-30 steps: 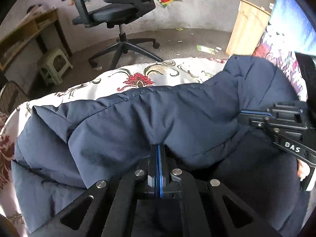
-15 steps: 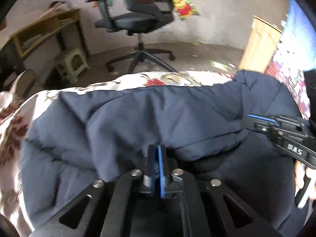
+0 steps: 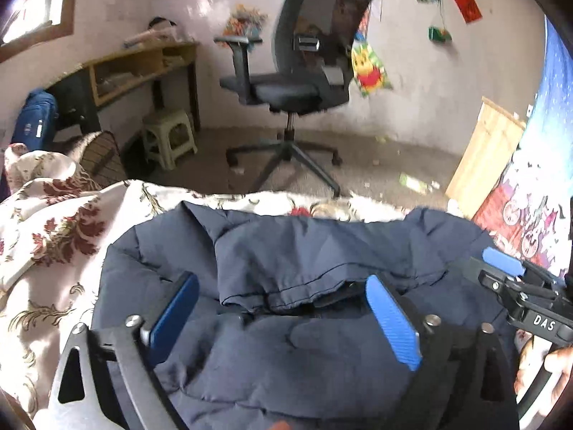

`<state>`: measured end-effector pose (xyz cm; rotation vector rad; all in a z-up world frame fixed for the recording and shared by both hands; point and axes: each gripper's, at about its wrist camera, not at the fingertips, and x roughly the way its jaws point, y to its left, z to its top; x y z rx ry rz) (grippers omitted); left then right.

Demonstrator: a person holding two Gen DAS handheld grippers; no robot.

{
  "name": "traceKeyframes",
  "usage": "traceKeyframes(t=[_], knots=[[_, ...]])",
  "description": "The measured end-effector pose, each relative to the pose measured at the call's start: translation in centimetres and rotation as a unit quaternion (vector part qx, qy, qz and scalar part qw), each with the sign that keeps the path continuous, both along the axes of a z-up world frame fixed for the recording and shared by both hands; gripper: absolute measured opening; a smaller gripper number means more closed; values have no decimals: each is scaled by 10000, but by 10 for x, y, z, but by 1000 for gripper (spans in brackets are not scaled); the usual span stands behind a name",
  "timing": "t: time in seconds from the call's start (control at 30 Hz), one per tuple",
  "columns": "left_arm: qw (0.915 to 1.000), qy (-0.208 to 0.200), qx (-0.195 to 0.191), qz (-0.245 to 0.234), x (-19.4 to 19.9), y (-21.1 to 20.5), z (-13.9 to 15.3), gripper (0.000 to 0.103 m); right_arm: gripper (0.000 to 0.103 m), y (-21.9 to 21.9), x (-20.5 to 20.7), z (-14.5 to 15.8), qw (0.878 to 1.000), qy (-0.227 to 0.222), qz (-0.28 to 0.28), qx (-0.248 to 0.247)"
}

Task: Fold large clothes

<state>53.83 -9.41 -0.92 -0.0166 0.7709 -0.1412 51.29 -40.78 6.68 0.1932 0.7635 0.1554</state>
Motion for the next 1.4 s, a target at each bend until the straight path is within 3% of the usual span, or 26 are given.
traceKeyframes(t=[0.13,0.2,0.4,0.67,0.97,1.4], knots=[[9997,-186,-8,178,-14,3,16,103,85,-1,-16,21,9995,-214,-172,-171],[9991,-308,-9,279,-25,6,24,103,101,1,-27,33,9988,-391,-240,-192],[9962,-771,34,397,-63,15,54,103,101,20,-69,72,9942,-994,-195,-352],[9932,-1092,131,384,-126,30,77,103,101,40,-136,99,9910,-1254,-176,-436],[9894,-1395,292,279,-195,47,89,103,101,46,-214,110,9877,-1423,-346,-550],[9907,-1313,226,287,-297,76,86,103,101,62,-317,104,9881,-1355,-383,-625]])
